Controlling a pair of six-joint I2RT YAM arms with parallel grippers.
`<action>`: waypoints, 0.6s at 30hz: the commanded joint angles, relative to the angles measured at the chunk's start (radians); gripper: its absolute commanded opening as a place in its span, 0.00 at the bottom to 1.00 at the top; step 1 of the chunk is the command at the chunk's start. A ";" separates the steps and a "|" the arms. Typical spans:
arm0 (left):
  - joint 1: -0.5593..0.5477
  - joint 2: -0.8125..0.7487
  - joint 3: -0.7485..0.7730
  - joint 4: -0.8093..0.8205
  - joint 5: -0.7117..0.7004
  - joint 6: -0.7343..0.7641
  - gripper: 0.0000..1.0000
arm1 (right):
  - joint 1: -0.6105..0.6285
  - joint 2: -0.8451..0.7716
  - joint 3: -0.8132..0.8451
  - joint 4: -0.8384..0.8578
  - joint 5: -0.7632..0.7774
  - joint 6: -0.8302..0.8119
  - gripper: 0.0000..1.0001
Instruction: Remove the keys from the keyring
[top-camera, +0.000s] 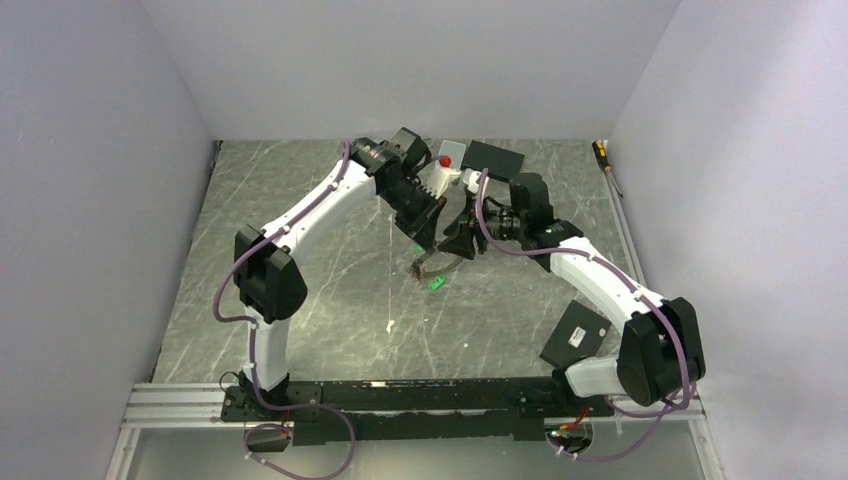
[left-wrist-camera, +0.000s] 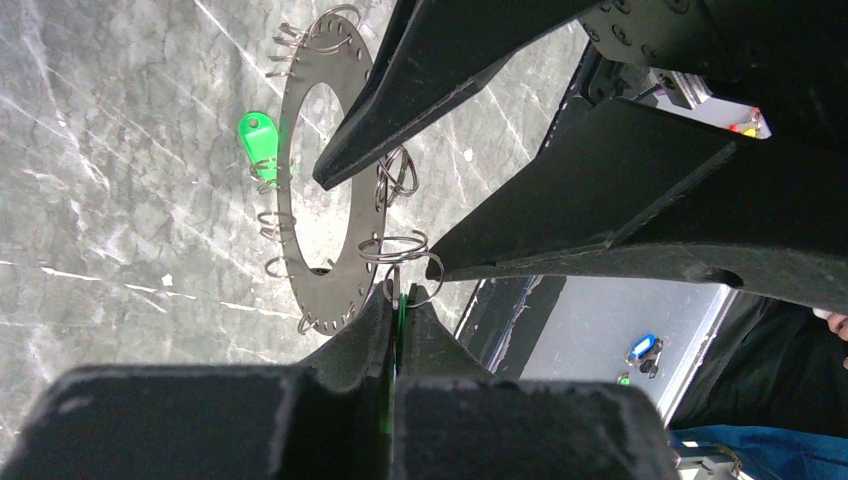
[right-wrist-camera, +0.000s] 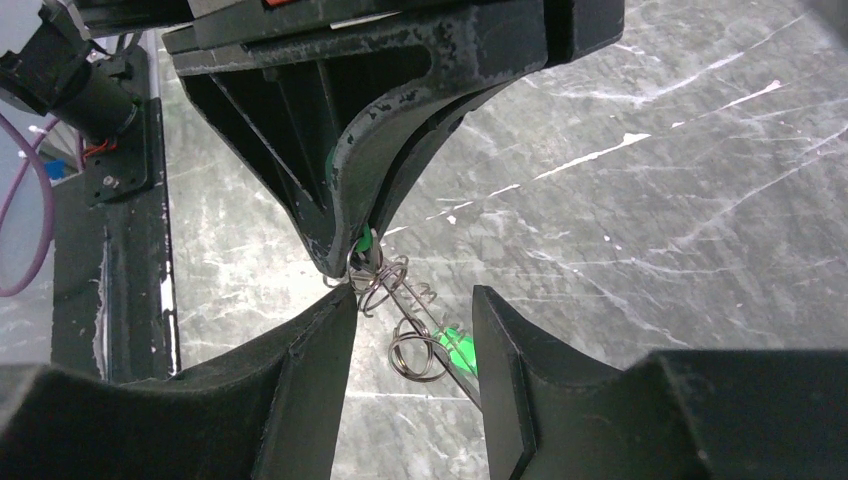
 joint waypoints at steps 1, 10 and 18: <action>-0.008 -0.027 0.038 0.021 0.033 0.000 0.00 | 0.010 0.018 -0.012 0.007 0.017 -0.021 0.50; -0.008 -0.031 0.034 0.025 0.031 -0.001 0.00 | 0.010 0.015 -0.016 0.011 0.012 -0.022 0.55; -0.008 -0.033 0.033 0.026 0.024 -0.003 0.00 | 0.010 0.007 -0.016 0.000 0.001 -0.048 0.34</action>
